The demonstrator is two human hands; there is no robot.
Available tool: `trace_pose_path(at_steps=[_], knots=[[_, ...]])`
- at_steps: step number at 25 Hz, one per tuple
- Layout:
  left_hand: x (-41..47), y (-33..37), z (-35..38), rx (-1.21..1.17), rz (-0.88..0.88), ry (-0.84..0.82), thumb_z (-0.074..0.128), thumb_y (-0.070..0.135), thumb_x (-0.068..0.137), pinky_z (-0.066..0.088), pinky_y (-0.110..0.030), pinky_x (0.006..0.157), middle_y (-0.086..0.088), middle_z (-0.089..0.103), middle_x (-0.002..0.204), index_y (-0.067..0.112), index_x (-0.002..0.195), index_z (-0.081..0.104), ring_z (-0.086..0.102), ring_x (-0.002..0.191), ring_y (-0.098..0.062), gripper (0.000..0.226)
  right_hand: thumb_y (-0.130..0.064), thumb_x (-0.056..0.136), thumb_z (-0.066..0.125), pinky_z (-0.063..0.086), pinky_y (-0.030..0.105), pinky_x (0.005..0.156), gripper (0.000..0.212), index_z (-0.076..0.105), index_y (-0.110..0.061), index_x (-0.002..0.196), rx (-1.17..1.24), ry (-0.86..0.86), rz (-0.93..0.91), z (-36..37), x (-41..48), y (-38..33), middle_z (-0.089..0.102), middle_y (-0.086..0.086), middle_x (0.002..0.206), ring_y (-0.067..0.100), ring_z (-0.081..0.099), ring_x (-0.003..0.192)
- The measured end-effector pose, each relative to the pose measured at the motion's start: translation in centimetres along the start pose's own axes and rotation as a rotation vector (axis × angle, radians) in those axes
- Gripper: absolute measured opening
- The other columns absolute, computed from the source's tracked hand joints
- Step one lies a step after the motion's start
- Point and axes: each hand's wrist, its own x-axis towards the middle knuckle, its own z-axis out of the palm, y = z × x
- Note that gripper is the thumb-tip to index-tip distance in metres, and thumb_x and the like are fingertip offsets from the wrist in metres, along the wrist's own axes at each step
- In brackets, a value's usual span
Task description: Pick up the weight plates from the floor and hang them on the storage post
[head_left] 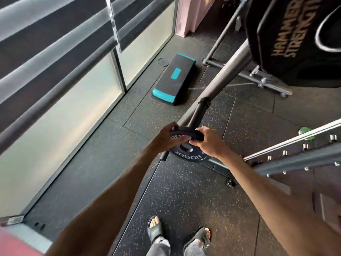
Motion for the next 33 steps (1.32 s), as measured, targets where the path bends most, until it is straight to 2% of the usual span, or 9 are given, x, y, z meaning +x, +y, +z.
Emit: trace_pose_path(at_steps=[2, 6, 10, 12, 18, 21, 25, 28, 33], knots=[[1.4, -0.2, -1.2, 0.168, 0.081, -0.073, 0.078, 0.012, 0.083, 0.049, -0.014, 0.067, -0.006, 0.068, 0.093, 0.000, 0.101, 0.059, 0.063, 0.076, -0.005, 0.029, -0.017, 0.088, 0.075, 0.046, 0.030, 0.082, 0.023, 0.069, -0.011, 0.110, -0.022, 0.052, -0.023, 0.7, 0.8, 0.6, 0.061, 0.009, 0.100, 0.024, 0.060, 0.093], [4.3, 0.7, -1.8, 0.379, 0.197, -0.072, 0.079, 0.013, 0.082, 0.043, -0.014, 0.064, -0.002, 0.068, 0.085, 0.007, 0.096, 0.063, 0.062, 0.077, -0.013, 0.022, -0.015, 0.088, 0.074, 0.050, 0.029, 0.084, 0.025, 0.064, -0.008, 0.110, -0.093, 0.164, -0.060, 1.0, 1.9, 1.4, 0.051, 0.008, 0.100, 0.023, 0.056, 0.090], [5.4, -0.5, -1.0, 0.482, 0.111, -0.104, 0.083, 0.016, 0.077, 0.055, -0.038, 0.075, -0.004, 0.068, 0.085, 0.015, 0.091, 0.063, 0.064, 0.082, -0.020, 0.024, -0.016, 0.088, 0.074, 0.057, 0.035, 0.089, 0.029, 0.062, -0.007, 0.113, -0.148, 0.186, -0.036, 2.7, 2.3, 2.8, 0.046, 0.007, 0.100, 0.025, 0.060, 0.087], [5.2, -1.4, -0.5, 0.525, 0.051, -0.127, 0.081, 0.014, 0.078, 0.052, -0.038, 0.077, -0.005, 0.062, 0.088, 0.014, 0.093, 0.063, 0.058, 0.087, -0.019, 0.023, -0.016, 0.089, 0.073, 0.060, 0.039, 0.086, 0.027, 0.062, -0.008, 0.113, -0.185, 0.194, -0.043, 4.5, 2.3, 3.4, 0.049, 0.008, 0.100, 0.026, 0.062, 0.086], [7.0, -0.7, 0.6, 0.540, 0.062, -0.026, 0.076, 0.012, 0.084, 0.047, -0.026, 0.056, -0.003, 0.067, 0.078, 0.022, 0.078, 0.050, 0.066, 0.070, -0.018, 0.029, -0.016, 0.092, 0.069, 0.062, 0.038, 0.076, 0.018, 0.061, -0.011, 0.108, -0.220, 0.332, -0.031, 4.4, 4.6, 4.7, 0.051, 0.008, 0.098, 0.024, 0.062, 0.084], [9.6, 0.3, 1.5, 0.545, 0.035, 0.038, 0.070, 0.013, 0.087, 0.048, -0.032, 0.056, -0.004, 0.067, 0.071, 0.019, 0.075, 0.051, 0.066, 0.068, -0.021, 0.024, -0.014, 0.093, 0.068, 0.063, 0.040, 0.072, 0.018, 0.061, -0.010, 0.109, -0.241, 0.355, 0.001, 2.8, 6.9, 5.2, 0.051, 0.009, 0.101, 0.025, 0.063, 0.086], [13.5, 1.5, 2.7, 0.607, 0.049, 0.131, 0.061, 0.011, 0.092, 0.041, -0.032, 0.063, -0.010, 0.067, 0.090, 0.008, 0.089, 0.063, 0.061, 0.080, -0.024, 0.005, -0.022, 0.093, 0.069, 0.060, 0.044, 0.076, 0.030, 0.061, -0.014, 0.120, -0.337, 0.413, 0.117, 0.2, 10.0, 5.5, 0.057, 0.014, 0.109, 0.031, 0.063, 0.099], [15.7, 2.1, 3.9, 0.699, 0.083, 0.178, 0.058, 0.005, 0.096, 0.054, -0.039, 0.080, -0.016, 0.061, 0.110, 0.009, 0.110, 0.066, 0.061, 0.100, -0.030, 0.017, -0.025, 0.094, 0.068, 0.057, 0.044, 0.083, 0.038, 0.059, -0.015, 0.129, -0.377, 0.460, 0.213, -1.0, 11.6, 5.8, 0.057, 0.016, 0.119, 0.031, 0.059, 0.114], [18.0, 2.6, 5.8, 0.811, 0.086, 0.224, 0.054, -0.005, 0.094, 0.053, -0.040, 0.089, -0.019, 0.054, 0.123, 0.010, 0.126, 0.057, 0.055, 0.114, -0.034, 0.035, -0.038, 0.092, 0.068, 0.055, 0.045, 0.088, 0.052, 0.055, -0.016, 0.137, -0.345, 0.471, 0.328, -1.4, 13.0, 6.6, 0.058, 0.019, 0.125, 0.032, 0.056, 0.119]])
